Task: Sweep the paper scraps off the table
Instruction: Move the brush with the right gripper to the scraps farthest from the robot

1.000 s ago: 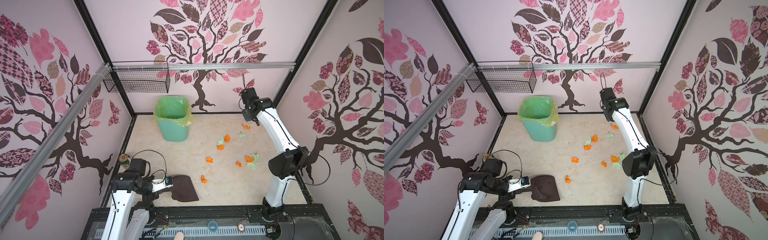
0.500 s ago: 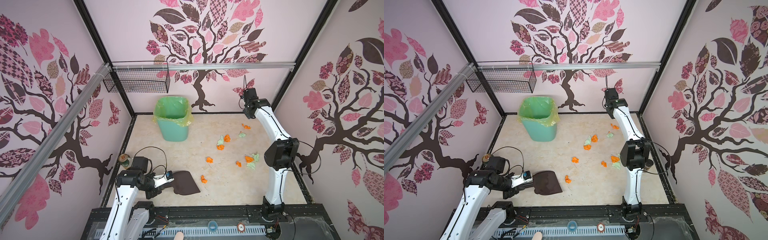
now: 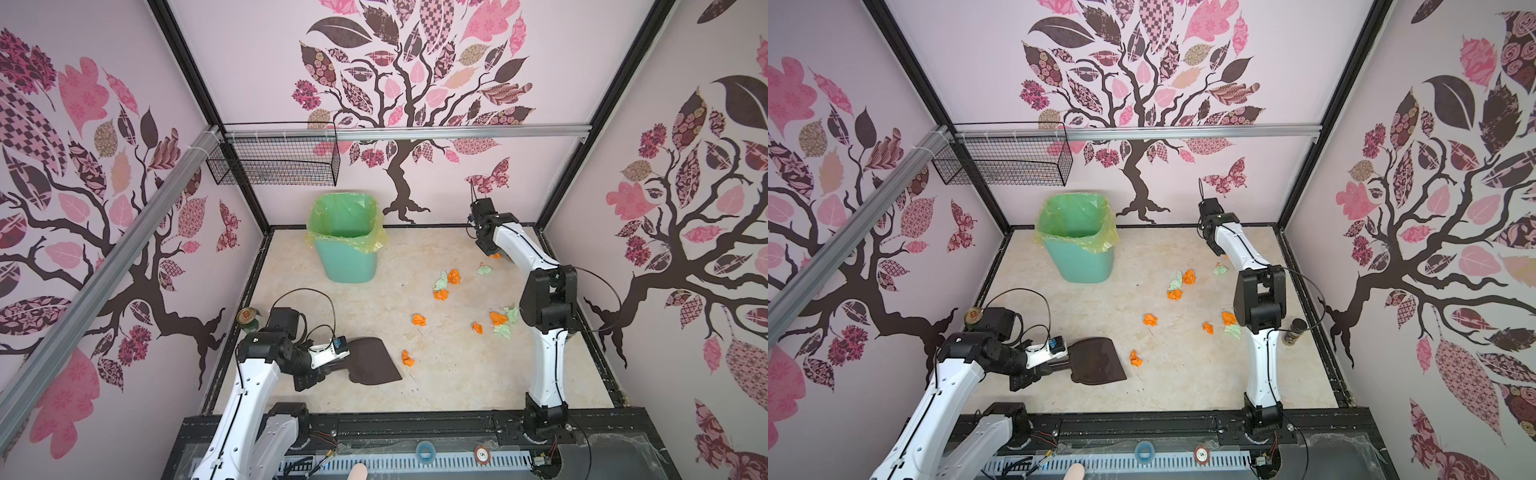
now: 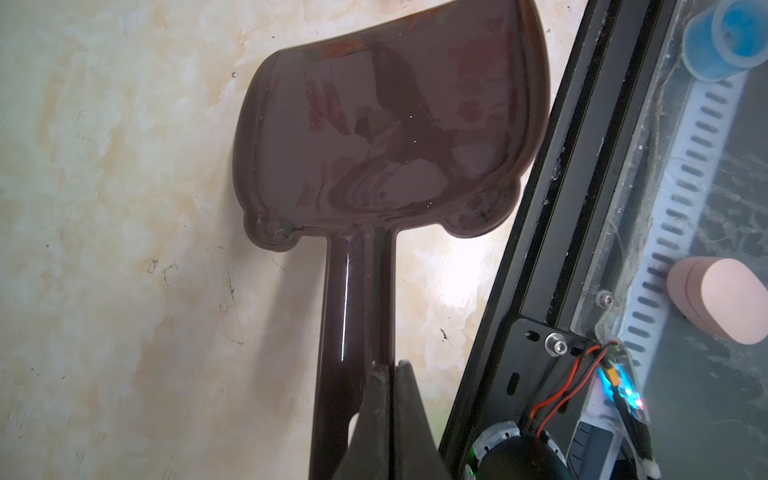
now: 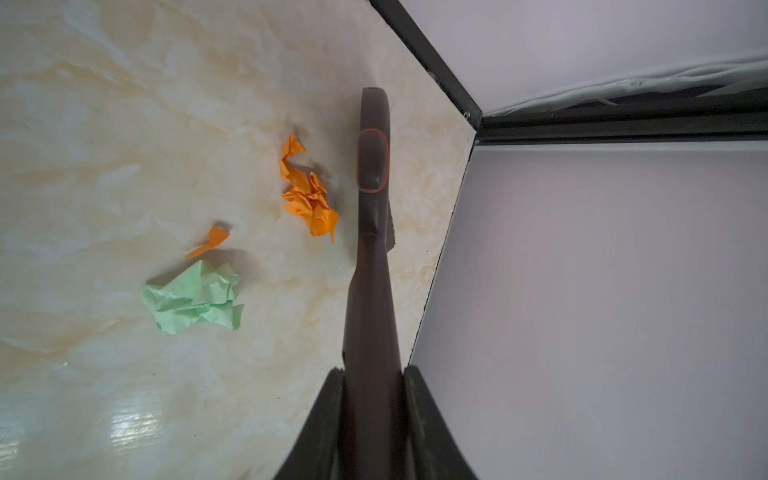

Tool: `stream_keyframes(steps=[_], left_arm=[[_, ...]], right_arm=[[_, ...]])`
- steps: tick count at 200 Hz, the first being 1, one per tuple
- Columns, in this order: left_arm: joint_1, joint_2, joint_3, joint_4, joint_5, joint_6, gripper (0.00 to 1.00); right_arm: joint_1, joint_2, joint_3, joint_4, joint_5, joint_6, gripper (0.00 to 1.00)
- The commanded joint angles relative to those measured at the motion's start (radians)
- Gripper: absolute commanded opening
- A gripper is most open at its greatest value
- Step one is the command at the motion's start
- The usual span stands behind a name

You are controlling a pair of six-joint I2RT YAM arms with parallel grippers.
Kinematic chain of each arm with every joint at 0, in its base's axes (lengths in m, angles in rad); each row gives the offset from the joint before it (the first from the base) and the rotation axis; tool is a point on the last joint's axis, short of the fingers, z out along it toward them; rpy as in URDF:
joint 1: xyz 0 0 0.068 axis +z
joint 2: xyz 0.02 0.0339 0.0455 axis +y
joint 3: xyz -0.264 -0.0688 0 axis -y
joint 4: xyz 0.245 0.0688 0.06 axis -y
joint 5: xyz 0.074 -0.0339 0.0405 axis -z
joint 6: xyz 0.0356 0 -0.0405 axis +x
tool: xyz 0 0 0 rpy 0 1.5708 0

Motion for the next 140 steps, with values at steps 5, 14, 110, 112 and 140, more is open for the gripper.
stream_keyframes(steps=[5, 14, 110, 112, 140], left_arm=[[-0.002, 0.001, -0.016, 0.024, 0.017, 0.009, 0.00], [-0.002, 0.005, -0.014, 0.025, 0.016, 0.008, 0.00], [-0.002, 0.035, 0.001, 0.028, 0.027, -0.004, 0.00], [-0.003, 0.034, 0.003, 0.026, 0.028, -0.004, 0.00], [-0.002, 0.032, 0.008, 0.027, 0.021, -0.004, 0.00]], right_arm=[[0.089, -0.064, -0.087, -0.063, -0.053, 0.013, 0.00], [0.113, -0.086, -0.117, -0.081, -0.057, 0.024, 0.00], [0.435, -0.348, -0.351, -0.326, -0.094, 0.211, 0.00], [0.445, -0.353, -0.354, -0.332, -0.093, 0.218, 0.00], [0.550, -0.414, -0.349, -0.405, -0.094, 0.323, 0.00]])
